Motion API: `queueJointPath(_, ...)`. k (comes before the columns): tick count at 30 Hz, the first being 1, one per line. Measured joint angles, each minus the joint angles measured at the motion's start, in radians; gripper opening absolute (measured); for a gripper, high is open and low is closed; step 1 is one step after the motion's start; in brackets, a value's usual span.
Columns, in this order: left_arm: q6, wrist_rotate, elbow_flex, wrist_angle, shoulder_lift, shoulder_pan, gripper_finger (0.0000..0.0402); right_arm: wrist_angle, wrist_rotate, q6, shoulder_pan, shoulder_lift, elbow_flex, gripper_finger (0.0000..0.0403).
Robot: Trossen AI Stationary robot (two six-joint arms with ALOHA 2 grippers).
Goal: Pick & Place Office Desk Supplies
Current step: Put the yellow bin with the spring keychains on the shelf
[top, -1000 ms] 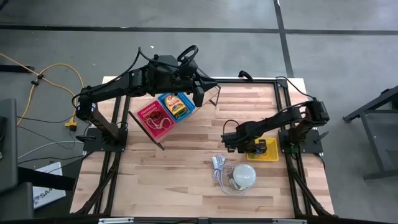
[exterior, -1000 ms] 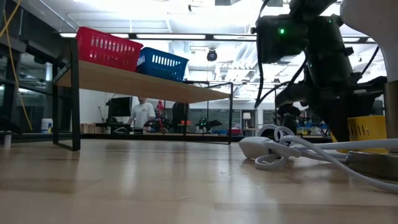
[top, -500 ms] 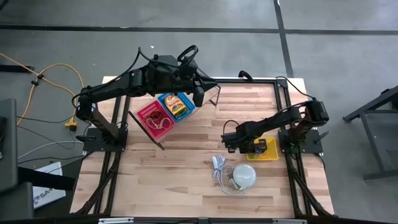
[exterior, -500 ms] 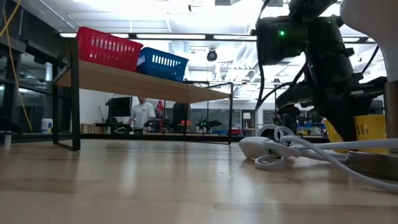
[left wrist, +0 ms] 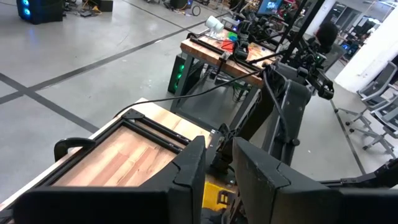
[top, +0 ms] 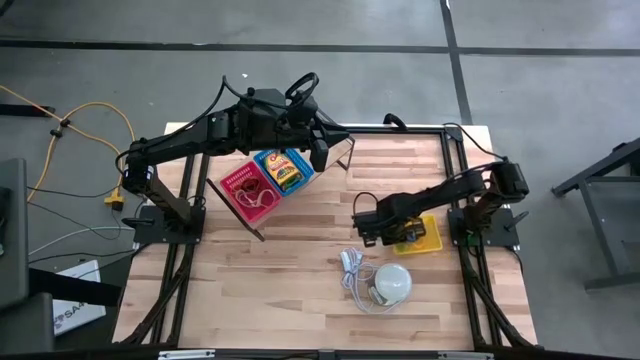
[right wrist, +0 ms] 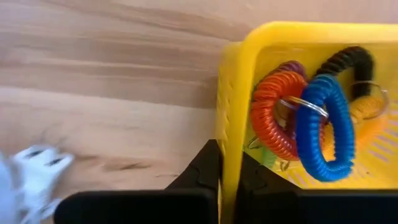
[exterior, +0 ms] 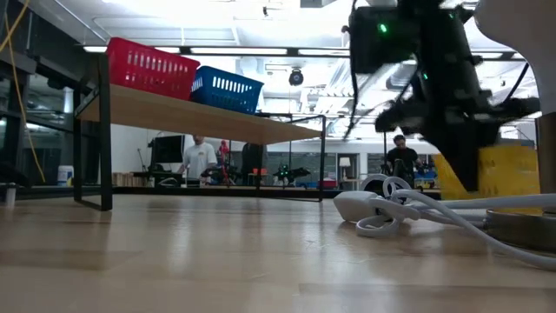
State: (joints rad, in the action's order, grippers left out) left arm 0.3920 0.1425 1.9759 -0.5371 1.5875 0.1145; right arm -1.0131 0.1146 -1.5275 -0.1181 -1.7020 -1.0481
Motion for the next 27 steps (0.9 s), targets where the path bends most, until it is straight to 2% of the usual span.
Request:
queueJointPath(12,0.0,0.0,0.0,0.0,0.0,0.0,0.0079,-0.288,-0.114,0.227,0.001,0.0,-0.276,0.0003)
queueJointPath(27,0.0,0.0,0.0,0.0,0.0,0.0,0.0079,-0.473,-0.252,0.655,0.0,0.0,-0.415,0.0003)
